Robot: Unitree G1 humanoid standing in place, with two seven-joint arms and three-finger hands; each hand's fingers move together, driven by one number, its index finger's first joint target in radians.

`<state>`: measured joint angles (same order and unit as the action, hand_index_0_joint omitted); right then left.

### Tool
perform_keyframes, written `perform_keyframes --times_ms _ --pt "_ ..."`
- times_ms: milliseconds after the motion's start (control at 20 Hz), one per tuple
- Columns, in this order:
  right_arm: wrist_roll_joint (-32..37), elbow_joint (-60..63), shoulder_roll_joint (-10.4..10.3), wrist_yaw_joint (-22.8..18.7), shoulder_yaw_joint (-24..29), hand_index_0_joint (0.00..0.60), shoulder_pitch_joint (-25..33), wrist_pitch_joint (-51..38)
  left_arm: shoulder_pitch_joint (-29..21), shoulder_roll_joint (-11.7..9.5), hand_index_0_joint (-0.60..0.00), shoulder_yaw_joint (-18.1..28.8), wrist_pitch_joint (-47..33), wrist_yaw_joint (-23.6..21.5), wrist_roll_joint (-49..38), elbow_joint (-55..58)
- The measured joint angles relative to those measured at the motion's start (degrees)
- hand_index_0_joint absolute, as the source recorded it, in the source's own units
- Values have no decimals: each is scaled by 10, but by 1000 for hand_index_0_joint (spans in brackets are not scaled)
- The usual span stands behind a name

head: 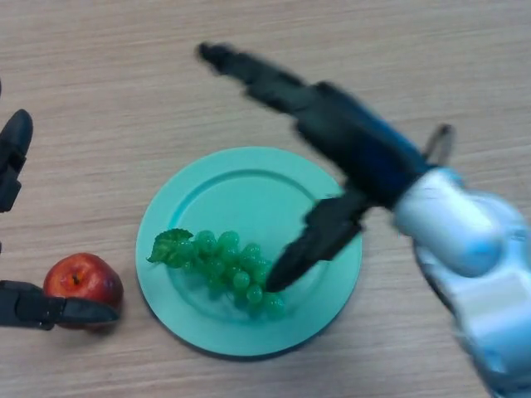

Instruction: Pick up the green grapes and place it on the plate

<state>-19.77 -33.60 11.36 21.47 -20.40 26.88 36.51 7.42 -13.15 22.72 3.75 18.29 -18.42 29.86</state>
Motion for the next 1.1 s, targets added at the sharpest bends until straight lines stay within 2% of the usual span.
perform_keyframes --times_ms 50,150,250,350,500,650,850,1100 --pt "52 -43 0 0 48 0 -17 56 2 1 0 0 0 0 0 6" --pt "108 -86 -2 -3 122 0 -45 99 7 3 0 0 -1 2 0 14" --pt "162 -112 -2 -21 188 0 -77 101 8 4 0 1 -1 2 0 27" --pt "214 -132 7 -53 226 0 -115 101 5 4 0 2 0 2 0 37" --pt "289 -138 22 -99 249 0 -161 99 -2 4 0 3 8 2 0 56" --pt "307 -138 36 -132 251 0 -174 81 -6 4 0 -9 11 2 15 56" --pt "312 -138 41 -137 251 0 -173 58 -10 4 0 -38 19 2 16 56" --pt "312 -143 47 -139 251 0 -174 57 -9 3 0 -38 19 2 25 56"
